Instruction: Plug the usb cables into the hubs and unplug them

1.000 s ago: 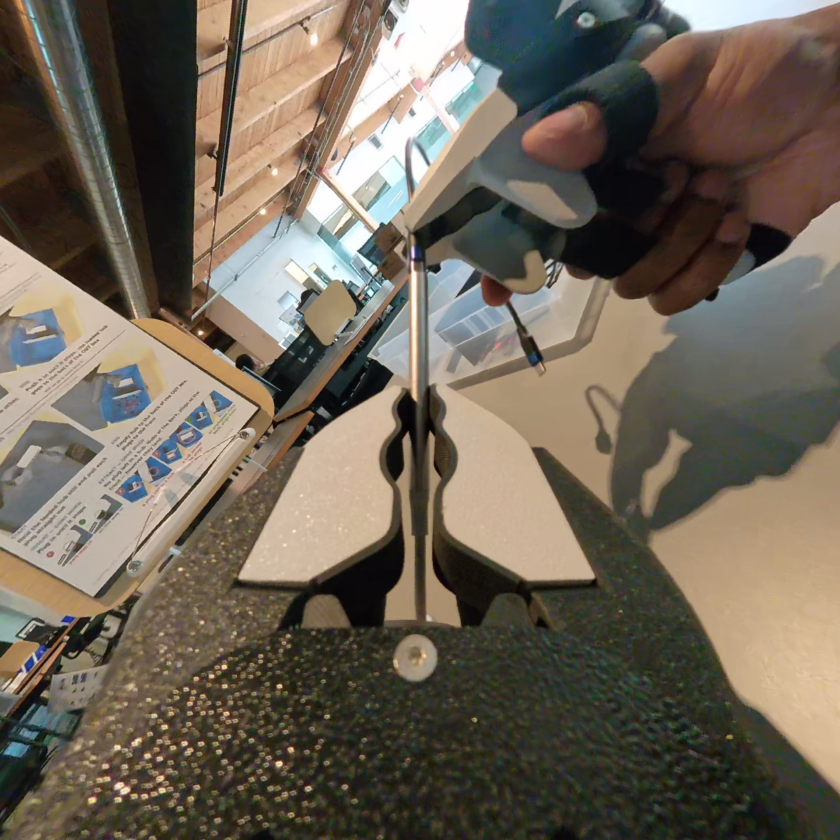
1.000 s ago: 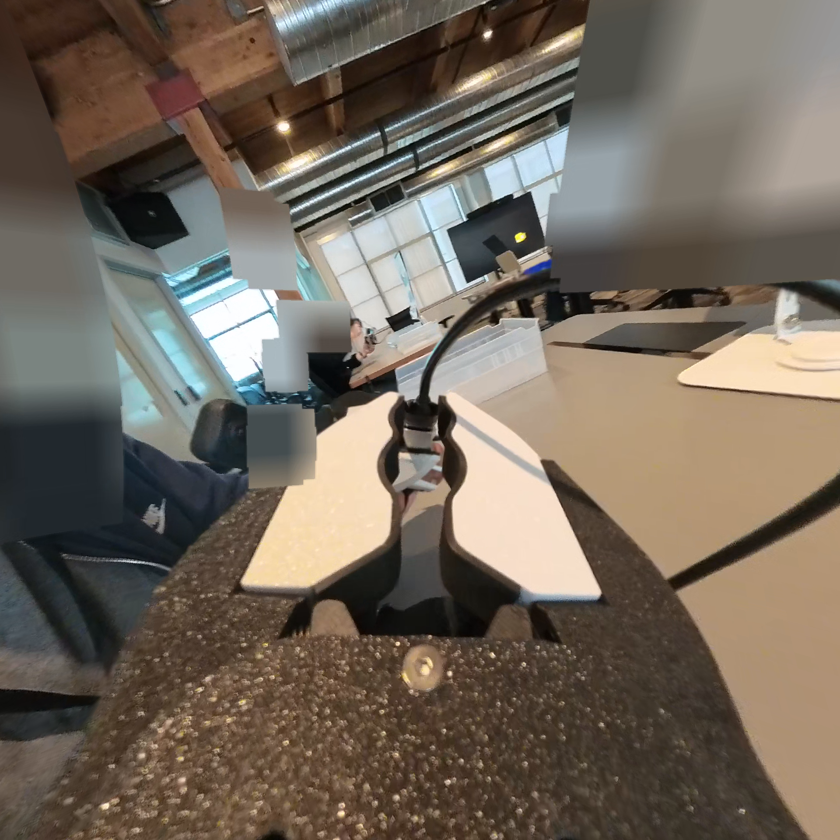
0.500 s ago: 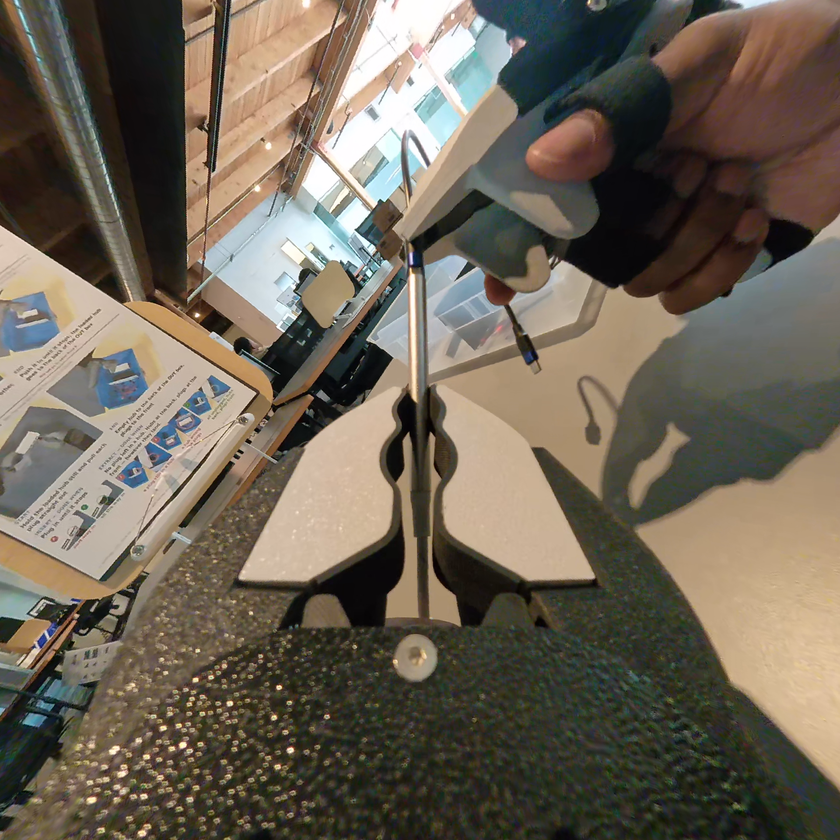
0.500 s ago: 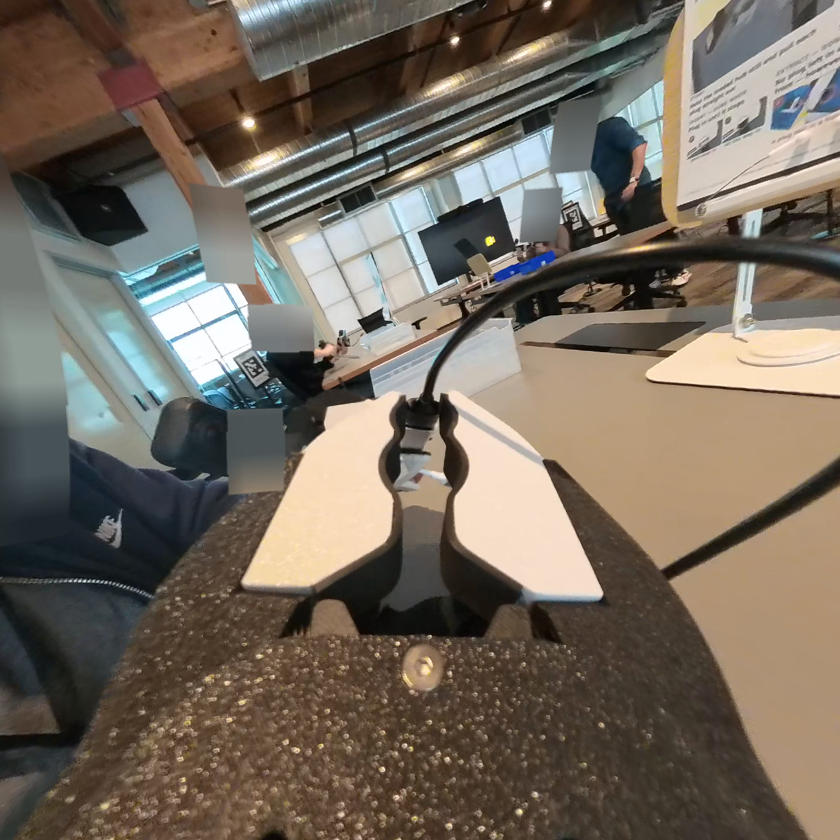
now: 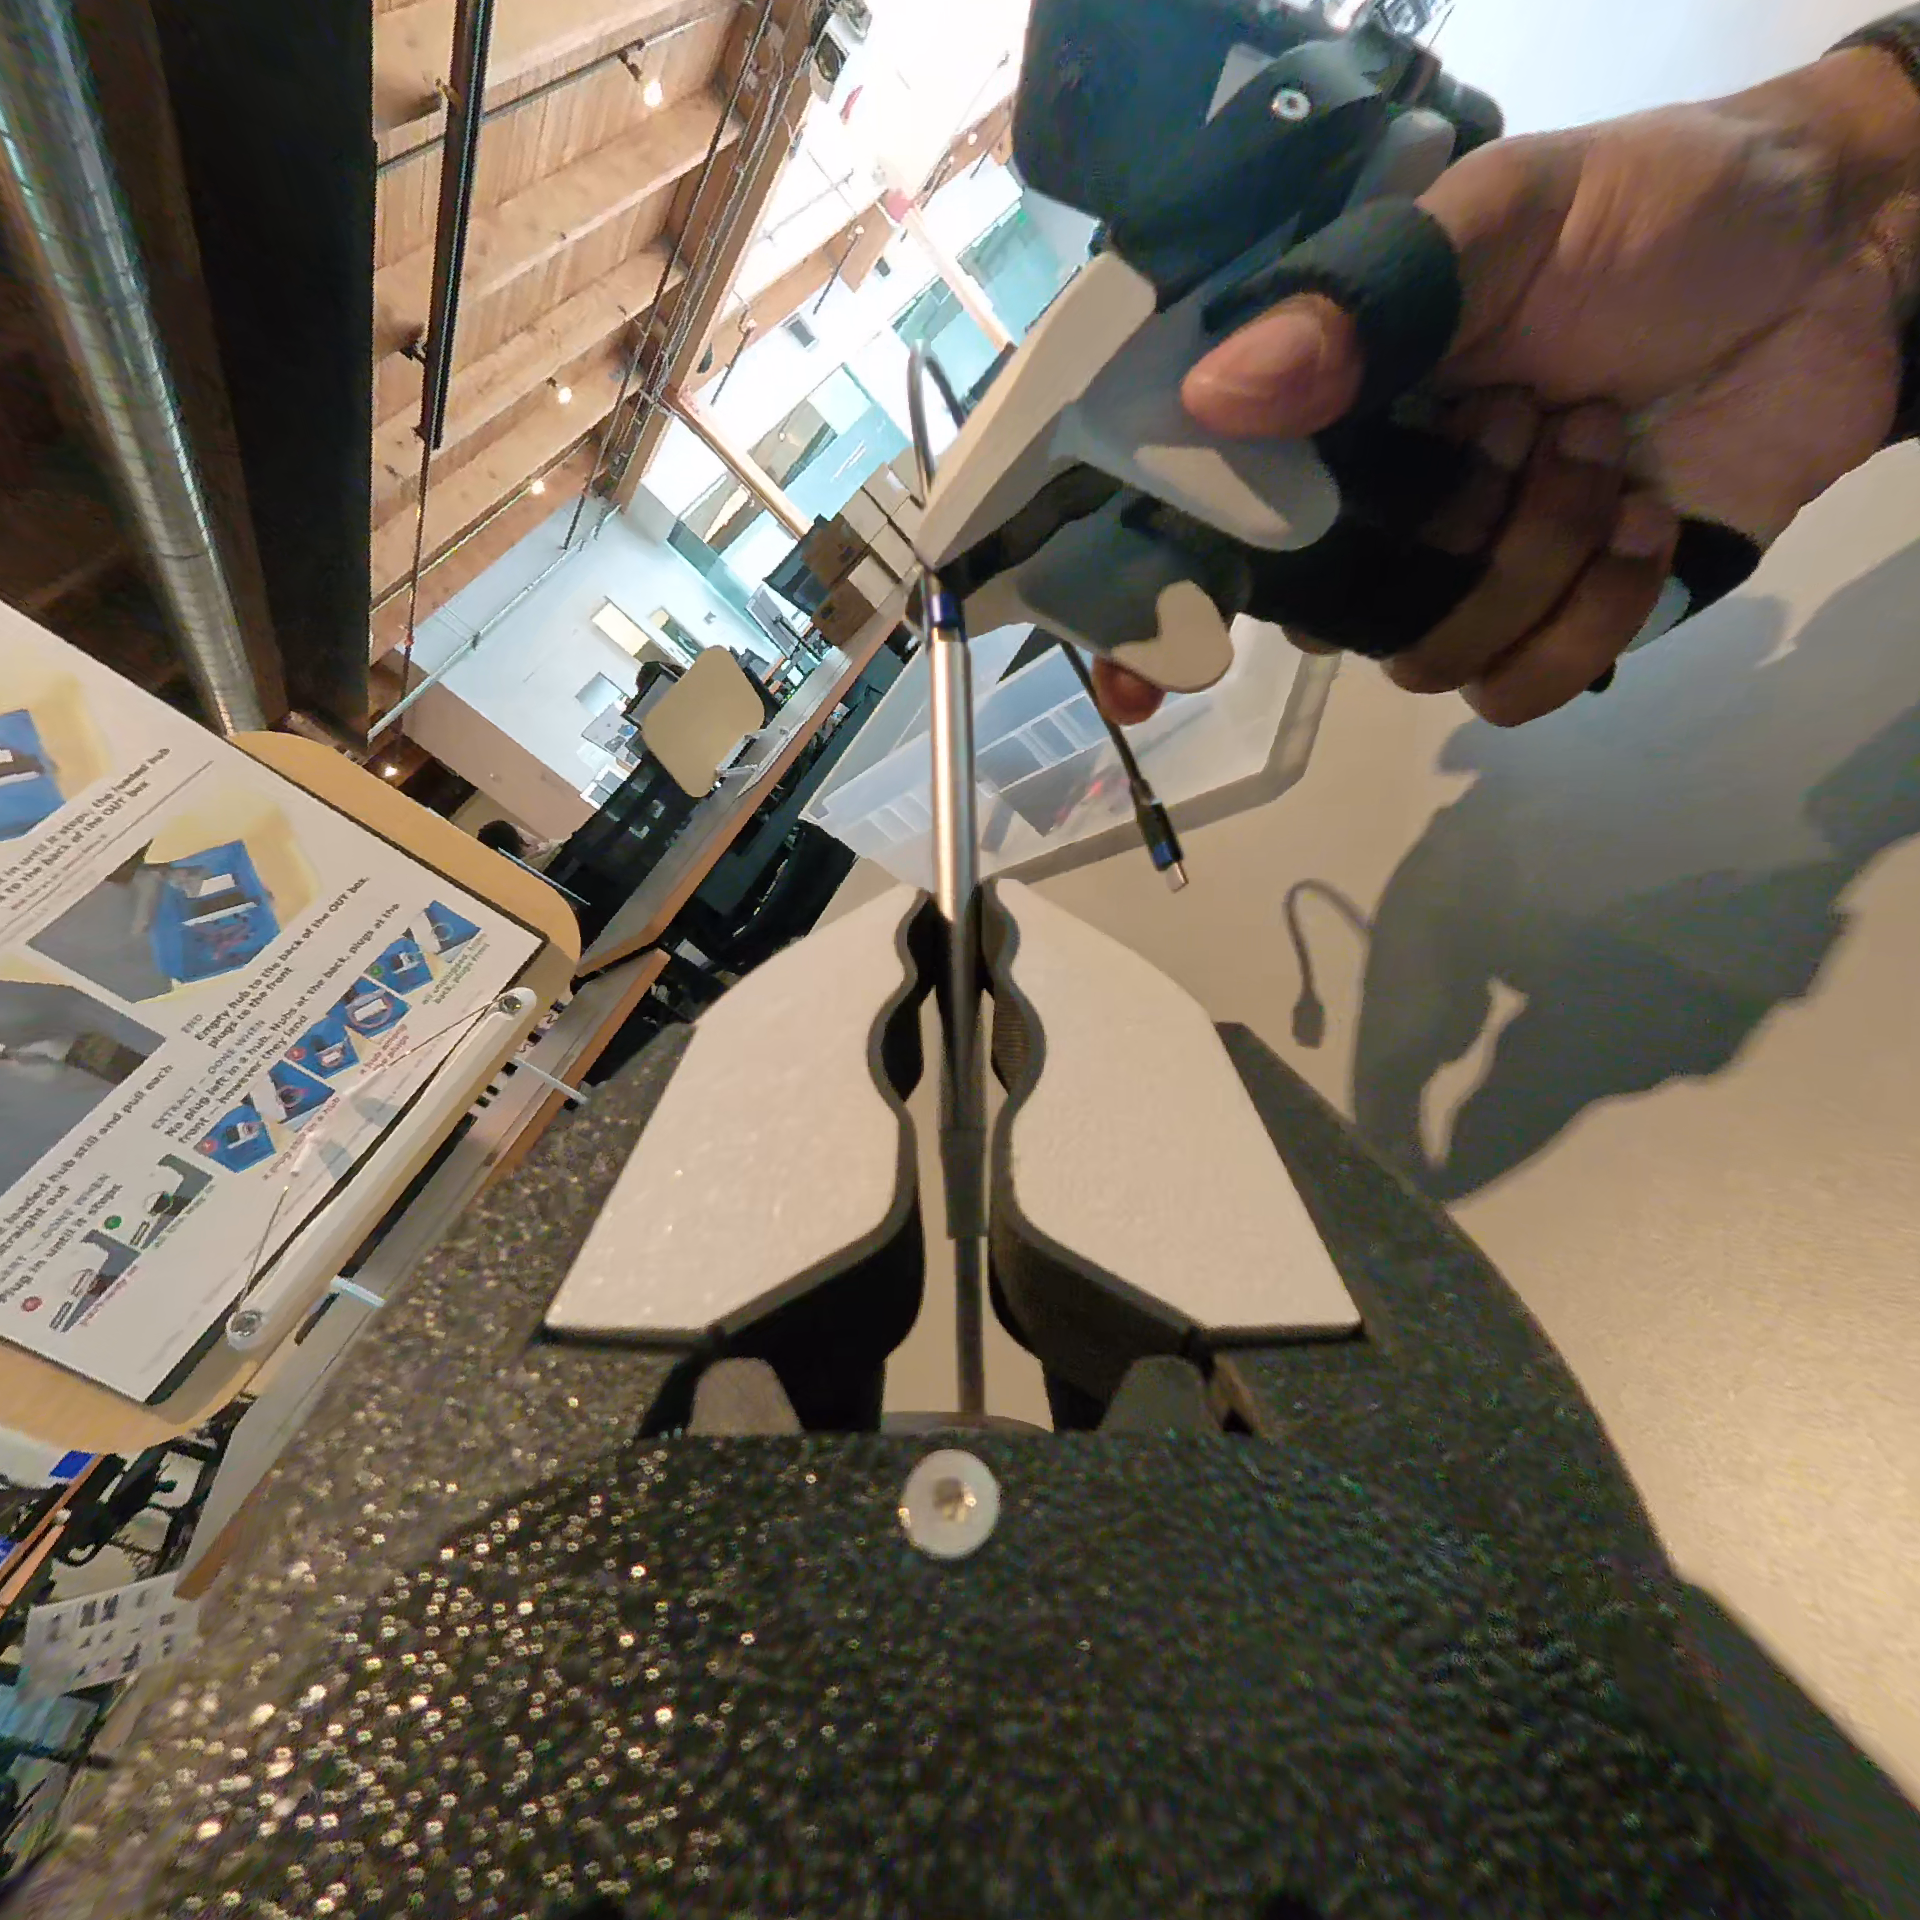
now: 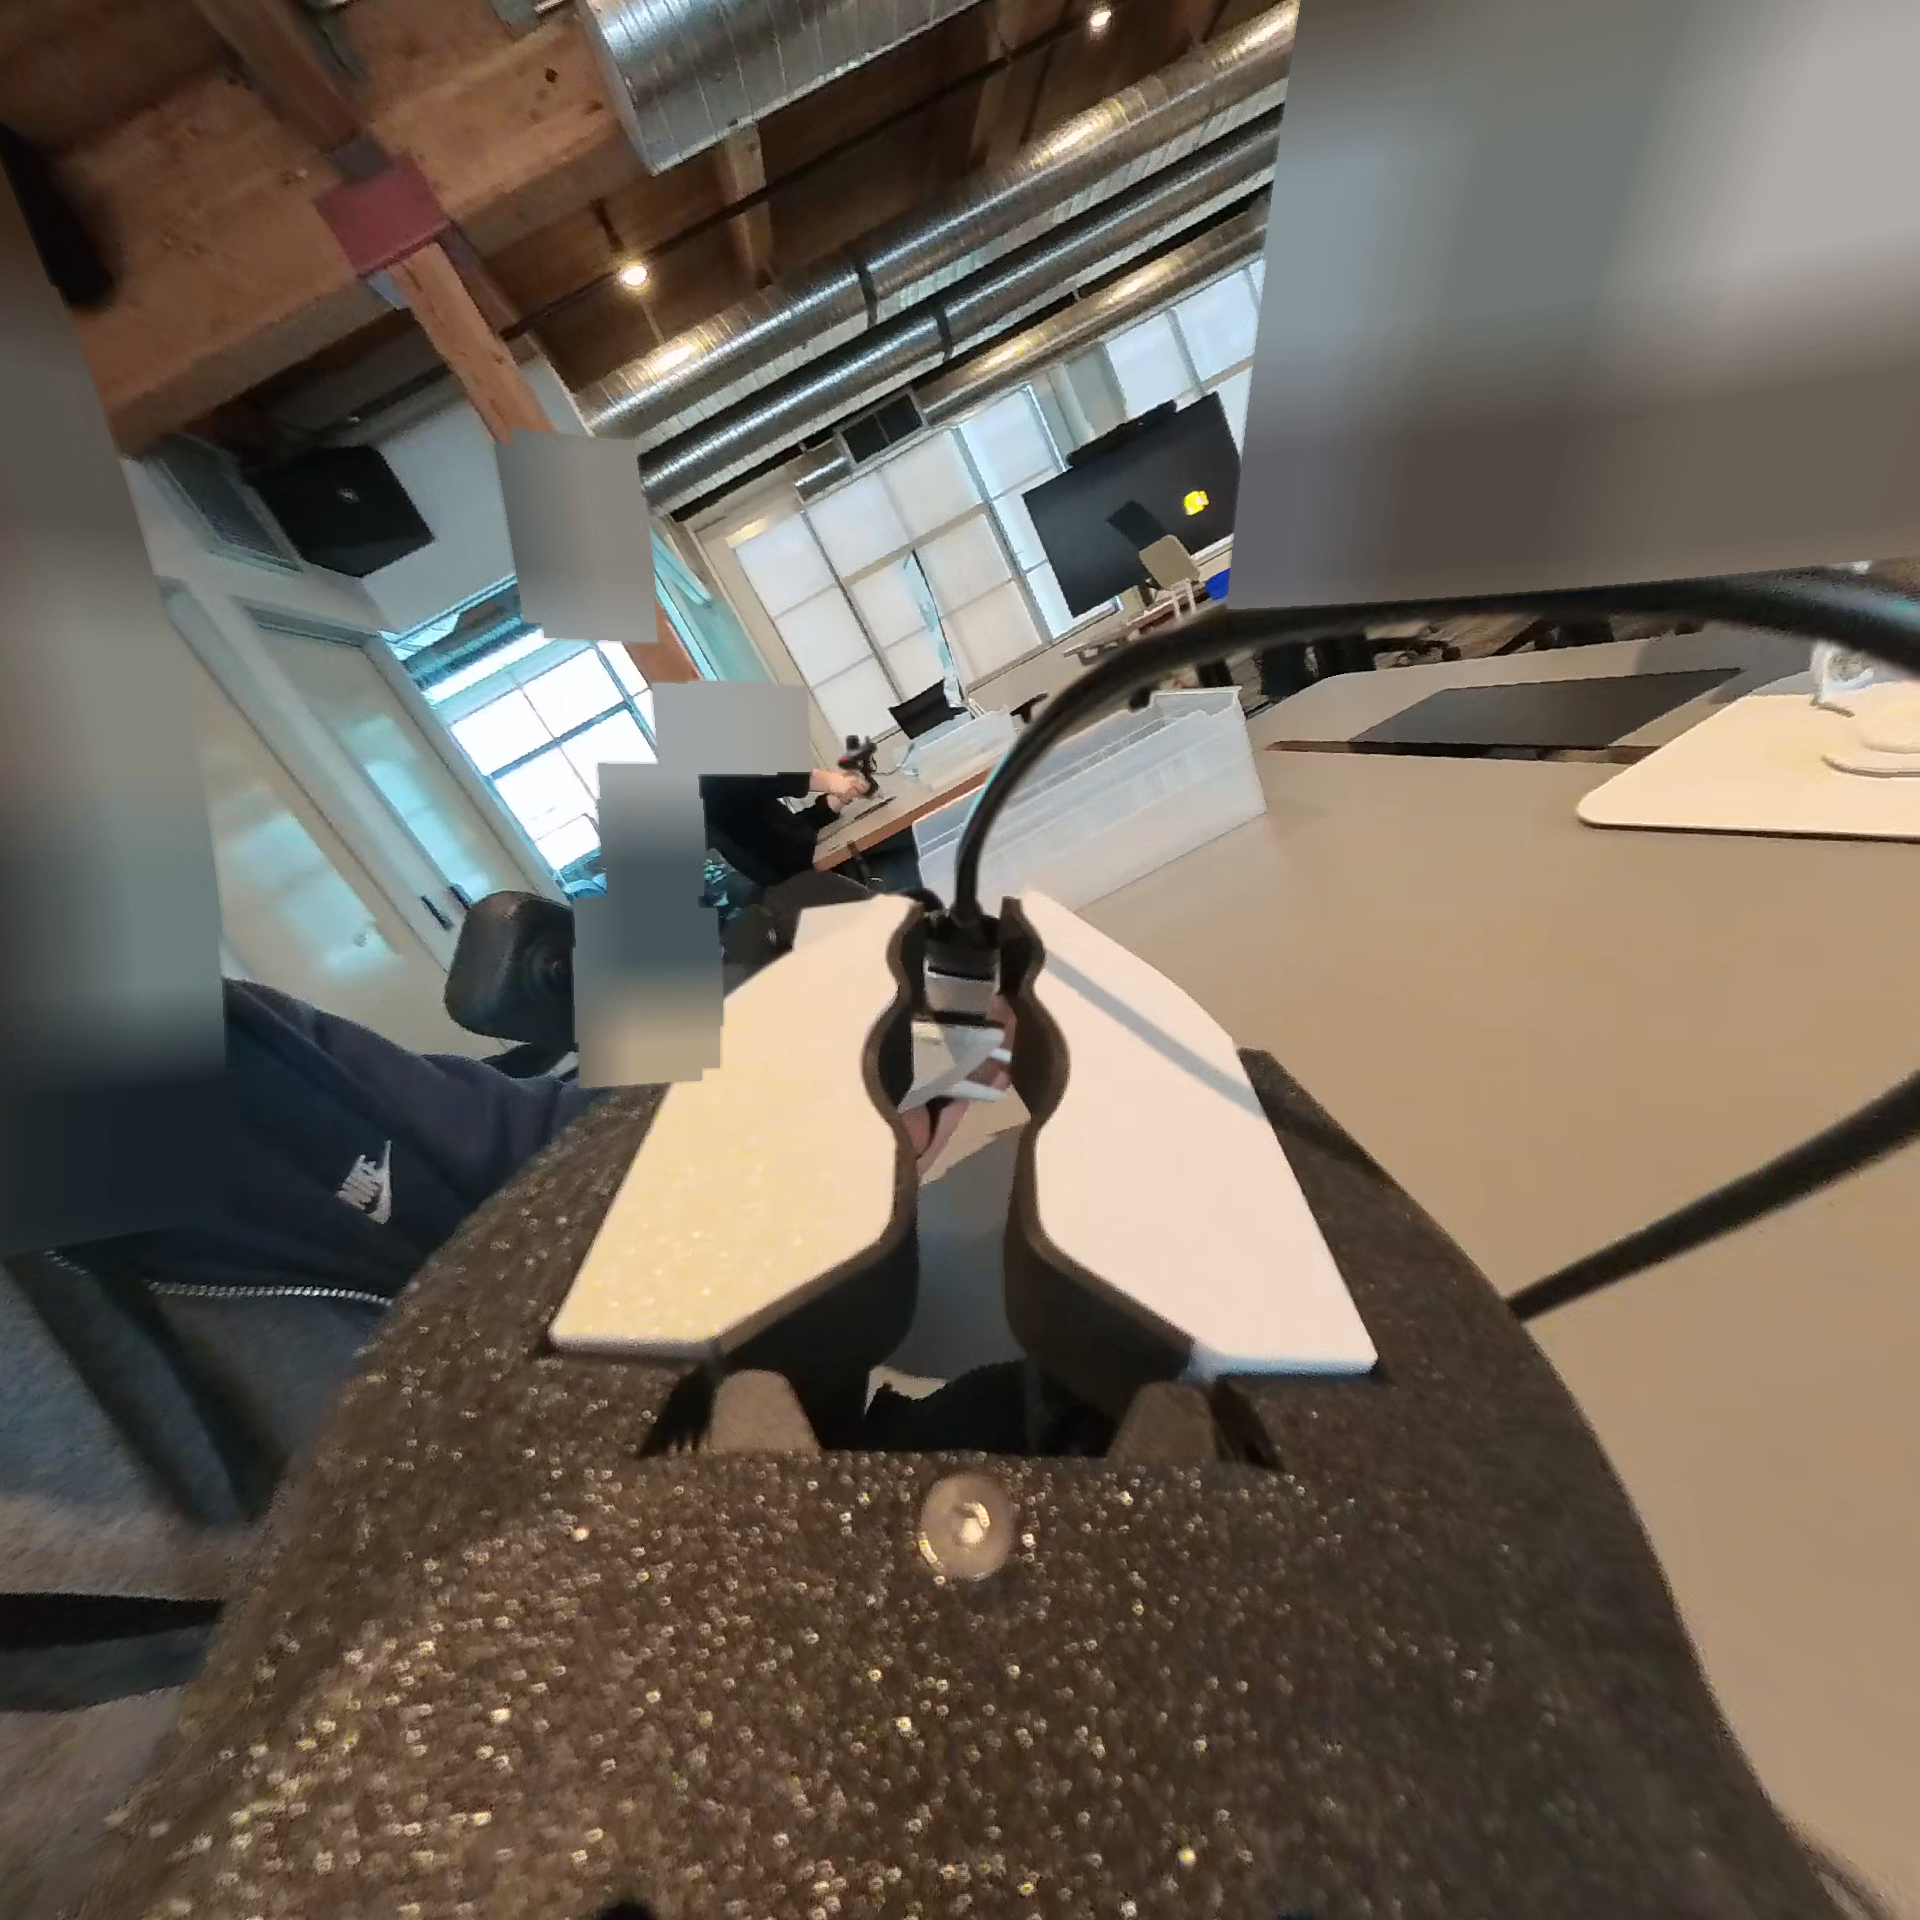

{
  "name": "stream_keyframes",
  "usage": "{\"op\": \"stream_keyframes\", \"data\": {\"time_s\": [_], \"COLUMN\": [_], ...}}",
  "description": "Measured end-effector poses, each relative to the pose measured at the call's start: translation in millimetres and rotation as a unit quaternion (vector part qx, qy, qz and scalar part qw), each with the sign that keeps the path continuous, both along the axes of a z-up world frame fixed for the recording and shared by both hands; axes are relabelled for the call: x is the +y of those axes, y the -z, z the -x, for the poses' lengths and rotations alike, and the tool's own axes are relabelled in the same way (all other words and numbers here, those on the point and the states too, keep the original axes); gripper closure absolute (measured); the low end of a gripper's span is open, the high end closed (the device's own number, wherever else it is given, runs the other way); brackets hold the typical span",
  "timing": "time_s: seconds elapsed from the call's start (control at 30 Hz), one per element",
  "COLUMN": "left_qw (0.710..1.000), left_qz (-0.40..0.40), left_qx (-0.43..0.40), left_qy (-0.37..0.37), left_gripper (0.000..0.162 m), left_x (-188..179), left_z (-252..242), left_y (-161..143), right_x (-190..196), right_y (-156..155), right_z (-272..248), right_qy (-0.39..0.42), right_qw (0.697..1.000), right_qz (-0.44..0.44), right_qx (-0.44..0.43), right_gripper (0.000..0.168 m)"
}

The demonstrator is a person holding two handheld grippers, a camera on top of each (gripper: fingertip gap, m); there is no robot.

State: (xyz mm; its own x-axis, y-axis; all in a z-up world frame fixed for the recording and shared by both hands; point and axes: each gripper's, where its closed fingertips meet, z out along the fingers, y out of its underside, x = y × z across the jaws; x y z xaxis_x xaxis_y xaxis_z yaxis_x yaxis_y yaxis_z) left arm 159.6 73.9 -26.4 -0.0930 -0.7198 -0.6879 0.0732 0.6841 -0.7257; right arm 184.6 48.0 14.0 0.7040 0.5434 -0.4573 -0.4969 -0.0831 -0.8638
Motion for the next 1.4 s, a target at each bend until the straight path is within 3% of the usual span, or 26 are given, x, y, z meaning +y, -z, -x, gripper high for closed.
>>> {"op": "stream_keyframes", "data": {"time_s": [0.6,0.9,1.1,1.23,1.4], "left_qw": [1.0,0.999,1.0,1.0,1.0], "left_qz": [-0.008,0.009,0.004,-0.011,-0.012], "left_qx": [0.025,0.012,-0.001,-0.004,-0.001], "left_qy": [-0.01,-0.028,-0.025,-0.022,-0.02], "left_gripper": [0.155,0.154,0.155,0.154,0.154], "left_x": [3.5,5.1,3.8,0.4,1.3], "left_z": [-3.4,-9.8,-6.8,-6.6,-7.8], "left_y": [9.4,1.4,-2.4,-1.8,0.1], "right_x": [7.6,7.9,11.6,15.7,17.0], "right_y": [9.8,2.6,14.2,16.7,17.9], "right_z": [-4.1,-16.0,2.6,15.7,15.4], "right_qy": [0.054,0.034,0.004,-0.004,0.0], "right_qw": [0.997,0.998,0.999,1.0,1.0], "right_qz": [0.023,0.002,0.024,0.022,0.018], "right_qx": [-0.05,0.05,0.021,0.006,0.01], "right_gripper": [0.154,0.151,0.14,0.15,0.151]}}
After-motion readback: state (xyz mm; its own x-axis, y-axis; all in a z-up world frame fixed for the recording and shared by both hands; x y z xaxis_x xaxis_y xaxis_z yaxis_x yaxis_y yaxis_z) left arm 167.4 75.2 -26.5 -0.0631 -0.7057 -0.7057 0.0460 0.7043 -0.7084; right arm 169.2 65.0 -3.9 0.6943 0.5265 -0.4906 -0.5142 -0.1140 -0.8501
